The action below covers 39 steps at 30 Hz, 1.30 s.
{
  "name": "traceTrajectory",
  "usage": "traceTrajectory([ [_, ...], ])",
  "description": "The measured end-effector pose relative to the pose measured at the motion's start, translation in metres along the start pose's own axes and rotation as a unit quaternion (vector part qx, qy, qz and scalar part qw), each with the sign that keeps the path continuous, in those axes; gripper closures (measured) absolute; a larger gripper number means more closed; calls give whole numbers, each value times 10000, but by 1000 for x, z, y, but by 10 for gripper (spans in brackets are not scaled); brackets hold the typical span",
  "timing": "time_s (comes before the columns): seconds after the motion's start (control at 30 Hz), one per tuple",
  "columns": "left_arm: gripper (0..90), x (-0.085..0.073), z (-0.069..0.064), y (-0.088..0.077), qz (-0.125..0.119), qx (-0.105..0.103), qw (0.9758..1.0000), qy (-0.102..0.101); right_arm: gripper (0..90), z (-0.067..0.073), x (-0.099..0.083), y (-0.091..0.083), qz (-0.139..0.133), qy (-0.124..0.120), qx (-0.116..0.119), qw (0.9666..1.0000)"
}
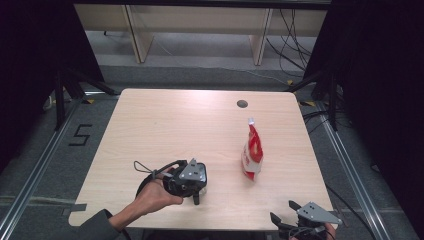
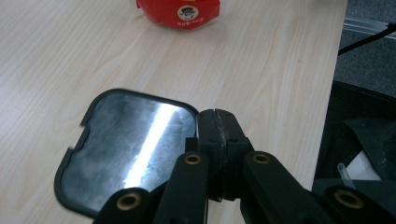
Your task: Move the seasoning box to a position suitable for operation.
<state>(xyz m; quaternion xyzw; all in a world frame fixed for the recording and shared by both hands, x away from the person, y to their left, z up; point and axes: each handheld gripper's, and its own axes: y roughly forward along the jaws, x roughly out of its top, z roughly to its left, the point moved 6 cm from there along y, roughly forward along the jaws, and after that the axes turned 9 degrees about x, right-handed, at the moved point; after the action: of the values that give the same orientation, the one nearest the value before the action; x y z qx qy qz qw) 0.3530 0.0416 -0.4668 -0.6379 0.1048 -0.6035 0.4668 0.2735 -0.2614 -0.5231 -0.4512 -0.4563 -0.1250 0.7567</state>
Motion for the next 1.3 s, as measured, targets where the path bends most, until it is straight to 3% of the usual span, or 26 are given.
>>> traceTrajectory([
  [0.03,891,0,0,0,0,0,10000,0,243,0,0,0,0,0,0,10000],
  [0.07,891,-5,3,-5,30,40,10000,17,244,-3,1,0,-14,-159,-5,9999],
  [0.17,891,-9,6,-10,26,84,9999,68,243,-3,0,0,-15,-157,-4,9999],
  [0.2,891,-15,9,-16,125,221,9995,190,244,-4,0,1,-14,-195,-24,9998],
  [0.23,891,-15,9,-16,125,221,9995,190,244,-4,0,1,-14,-195,-24,9998],
  [0.33,890,-25,15,-23,127,343,9993,112,244,-3,0,2,-4,-179,-20,9998],
  [0.43,881,-27,13,-28,-24,314,9995,1,243,-3,0,2,-13,-185,-25,9998],
  [0.47,870,-29,10,-33,-180,350,9991,-150,244,-3,0,2,-2,-133,16,9999],
  [0.5,863,-29,10,-33,-180,350,9991,-150,244,-3,0,2,-2,-133,16,9999],
  [0.53,850,-33,8,-37,-296,386,9985,-244,244,1,-1,1,24,67,5,10000],
  [0.57,840,-36,6,-37,-337,431,9978,-366,244,0,-1,1,28,33,11,10000],
  [0.6,832,-36,6,-37,-337,431,9978,-366,244,0,-1,1,28,33,11,10000],
  [0.63,816,-42,3,-37,-421,455,9967,-523,244,-3,0,2,-12,-177,-20,9998],
  [0.73,720,-50,-2,-33,-509,541,9925,-975,243,0,-1,1,27,8,3,10000],
  [0.83,658,-58,-8,-28,-600,563,9890,-1226,243,-2,-1,1,15,-124,39,9999],
  [0.87,637,-60,-10,-27,-596,600,9883,-1271,243,1,-2,1,46,67,39,10000],
  [0.97,578,-63,-15,-21,-662,731,9851,-1411,241,1,-2,1,55,46,45,10000],
  [1.0,566,-64,-17,-20,-690,746,9848,-1408,240,-1,-1,2,31,-109,73,9999],
  [1.1,531,-65,-21,-15,-677,823,9844,-1401,239,-1,-1,3,68,-123,78,9999],
  [1.17,532,-67,-22,-8,-676,930,9820,-1496,238,0,-1,2,79,-86,106,9999],
  [1.23,532,-66,-24,-3,-707,915,9821,-1485,238,-1,-1,2,40,-119,70,9999],
  [1.27,532,-66,-24,0,-694,921,9837,-1382,238,-2,-1,2,29,-130,55,9999],
  [1.3,534,-66,-25,2,-655,933,9824,-1481,237,-2,-1,2,26,-126,57,9999],
])
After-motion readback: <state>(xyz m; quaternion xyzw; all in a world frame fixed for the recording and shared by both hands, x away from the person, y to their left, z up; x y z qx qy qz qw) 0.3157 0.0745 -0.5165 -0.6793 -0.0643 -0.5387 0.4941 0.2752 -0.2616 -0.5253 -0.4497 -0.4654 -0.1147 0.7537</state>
